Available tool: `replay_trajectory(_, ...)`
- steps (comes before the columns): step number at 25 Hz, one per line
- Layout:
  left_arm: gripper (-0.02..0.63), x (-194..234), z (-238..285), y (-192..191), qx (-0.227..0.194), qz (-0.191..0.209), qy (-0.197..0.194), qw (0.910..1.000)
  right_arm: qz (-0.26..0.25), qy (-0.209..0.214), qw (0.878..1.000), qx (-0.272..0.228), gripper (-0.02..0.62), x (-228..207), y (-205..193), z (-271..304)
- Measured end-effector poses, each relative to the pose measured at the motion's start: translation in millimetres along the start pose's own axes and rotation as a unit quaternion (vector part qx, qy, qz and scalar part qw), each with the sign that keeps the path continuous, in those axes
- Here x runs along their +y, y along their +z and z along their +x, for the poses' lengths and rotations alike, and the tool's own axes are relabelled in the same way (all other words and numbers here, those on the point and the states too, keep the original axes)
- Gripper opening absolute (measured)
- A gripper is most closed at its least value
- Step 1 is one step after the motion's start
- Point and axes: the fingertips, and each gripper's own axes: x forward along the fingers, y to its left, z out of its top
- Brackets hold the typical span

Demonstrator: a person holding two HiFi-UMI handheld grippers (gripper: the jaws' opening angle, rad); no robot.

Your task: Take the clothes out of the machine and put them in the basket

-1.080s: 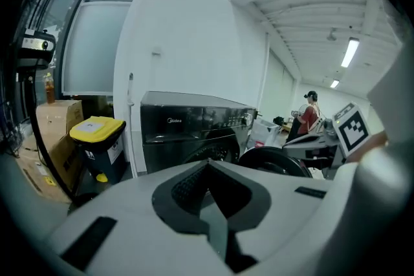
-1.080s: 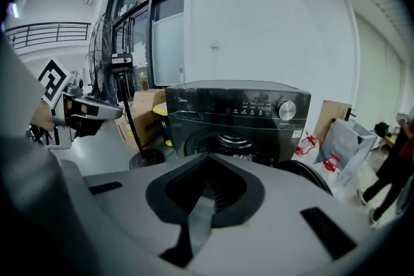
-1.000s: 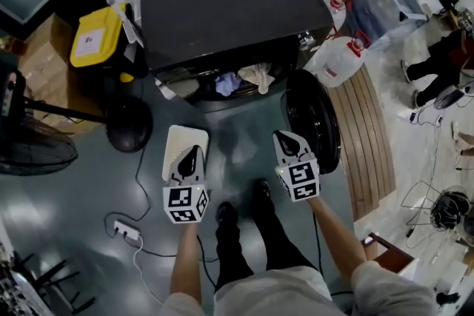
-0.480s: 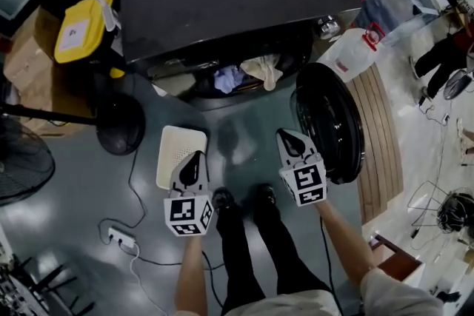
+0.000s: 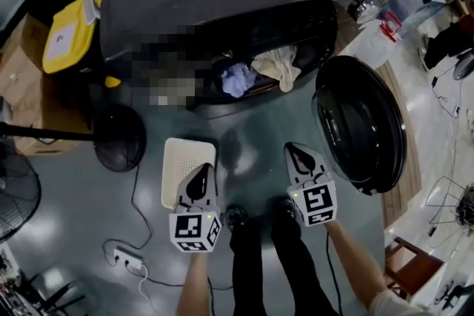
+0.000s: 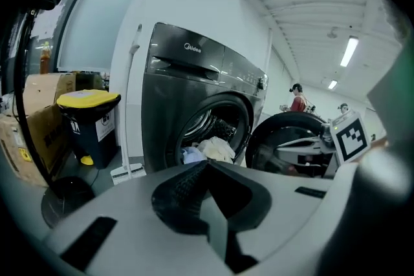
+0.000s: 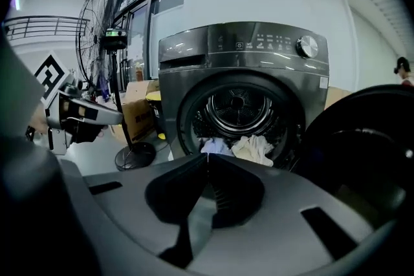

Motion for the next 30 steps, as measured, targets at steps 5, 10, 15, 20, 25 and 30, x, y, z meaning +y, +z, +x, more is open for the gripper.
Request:
replay_trajectory(5, 0.018, 5, 8, -34, 0.008, 0.005, -0.009, 0.9999, 0.011, 0.017, 1.000, 0.001, 0.031, 11, -32, 18)
replay_trajectory(10, 0.017, 9, 17, -52, 0.006, -0.004, -0.010, 0.9999, 0.021, 0.022, 1.000, 0.005, 0.352, 17, -57, 39)
replay_trajectory(15, 0.018, 13, 21, -63, 0.004, -0.008, -0.007, 0.9999, 0.030, 0.009, 0.999, 0.012, 0.434, 13, -76, 58)
replay_trajectory(20, 0.018, 22, 24, -73, 0.005, -0.011, -0.003, 0.9999, 0.036, 0.017, 0.999, 0.008, 0.439, 10, -77, 92)
replay_trajectory(25, 0.017, 33, 25, -78, 0.003, -0.014, 0.004, 0.9999, 0.045, 0.018, 0.999, -0.010, 0.440, 4, -58, 147)
replay_trajectory(30, 0.018, 44, 21, -79, 0.001, -0.011, 0.009, 0.9999, 0.076, 0.016, 0.997, -0.030, 0.448, -8, -35, 208)
